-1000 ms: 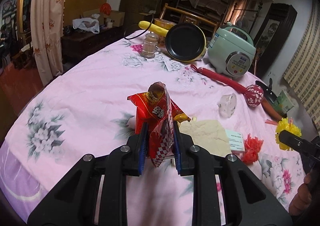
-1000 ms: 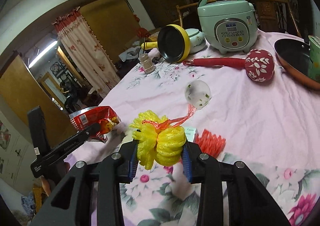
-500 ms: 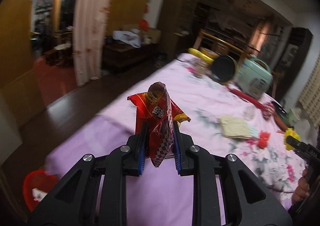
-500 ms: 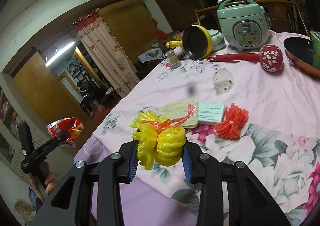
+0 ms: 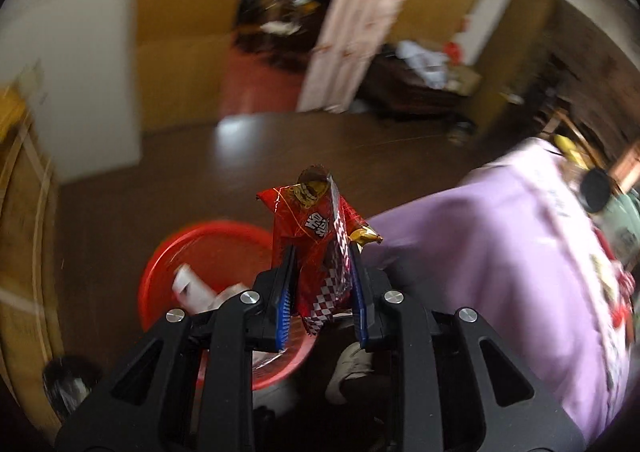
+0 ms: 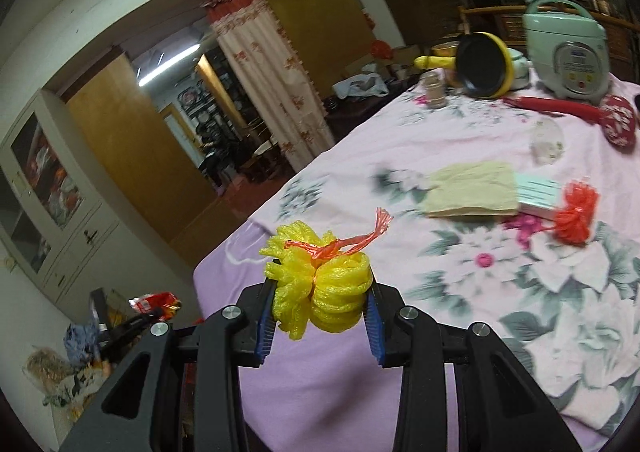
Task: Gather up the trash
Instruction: 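Carry the red wrapper and yellow net to the red wastebasket and release both, then move both open tools back over the bed toward the remaining trash, then grasp the beige tissue with the left tool while the right tool grasps the orange mesh net, then carry the tissue and orange net to the red wastebasket and release both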
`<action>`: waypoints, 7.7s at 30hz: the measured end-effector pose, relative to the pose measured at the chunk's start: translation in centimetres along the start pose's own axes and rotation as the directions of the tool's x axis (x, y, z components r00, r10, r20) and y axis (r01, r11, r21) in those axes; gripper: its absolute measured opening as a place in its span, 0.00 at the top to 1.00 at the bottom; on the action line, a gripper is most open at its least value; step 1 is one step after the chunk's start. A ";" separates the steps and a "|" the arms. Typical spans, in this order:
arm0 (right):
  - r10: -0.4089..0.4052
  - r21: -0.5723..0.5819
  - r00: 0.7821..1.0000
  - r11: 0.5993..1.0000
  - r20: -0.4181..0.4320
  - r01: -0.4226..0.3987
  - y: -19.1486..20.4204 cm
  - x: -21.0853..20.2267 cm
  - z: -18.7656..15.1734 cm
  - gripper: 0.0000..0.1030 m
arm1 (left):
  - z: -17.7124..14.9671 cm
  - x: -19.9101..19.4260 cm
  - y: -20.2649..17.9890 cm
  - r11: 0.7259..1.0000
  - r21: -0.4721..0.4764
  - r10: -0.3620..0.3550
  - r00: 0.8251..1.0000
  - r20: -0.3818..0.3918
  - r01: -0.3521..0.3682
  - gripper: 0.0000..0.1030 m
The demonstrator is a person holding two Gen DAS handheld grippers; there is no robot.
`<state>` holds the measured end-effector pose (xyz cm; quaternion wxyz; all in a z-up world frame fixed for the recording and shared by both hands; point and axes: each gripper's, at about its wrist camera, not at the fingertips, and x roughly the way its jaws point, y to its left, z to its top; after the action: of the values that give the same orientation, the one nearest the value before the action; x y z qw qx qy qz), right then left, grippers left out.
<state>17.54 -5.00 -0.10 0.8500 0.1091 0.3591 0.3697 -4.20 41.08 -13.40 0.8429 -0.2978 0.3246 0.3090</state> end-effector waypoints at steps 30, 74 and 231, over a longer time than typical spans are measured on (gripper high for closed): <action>0.099 -0.332 0.846 0.891 -0.524 -0.310 30.9 27.0 -10.1 0.46 | -2.6 -0.3 13.3 0.927 -0.310 0.209 0.977 -0.036 -0.210 0.14; -0.310 0.447 0.949 0.858 0.060 0.252 -24.2 -9.9 1.3 0.36 | -10.0 0.4 -56.8 0.648 0.621 -0.307 0.897 -0.317 0.441 0.06; 0.111 -0.329 0.813 0.876 -0.571 -0.351 31.3 28.6 -13.8 0.47 | -1.8 -0.8 11.9 0.927 -0.159 0.355 0.932 0.076 -0.341 0.16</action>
<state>4.19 36.09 -11.00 0.6655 -0.1401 0.4771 0.5566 -13.80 47.11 -17.53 0.7667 -0.2786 0.3055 0.4912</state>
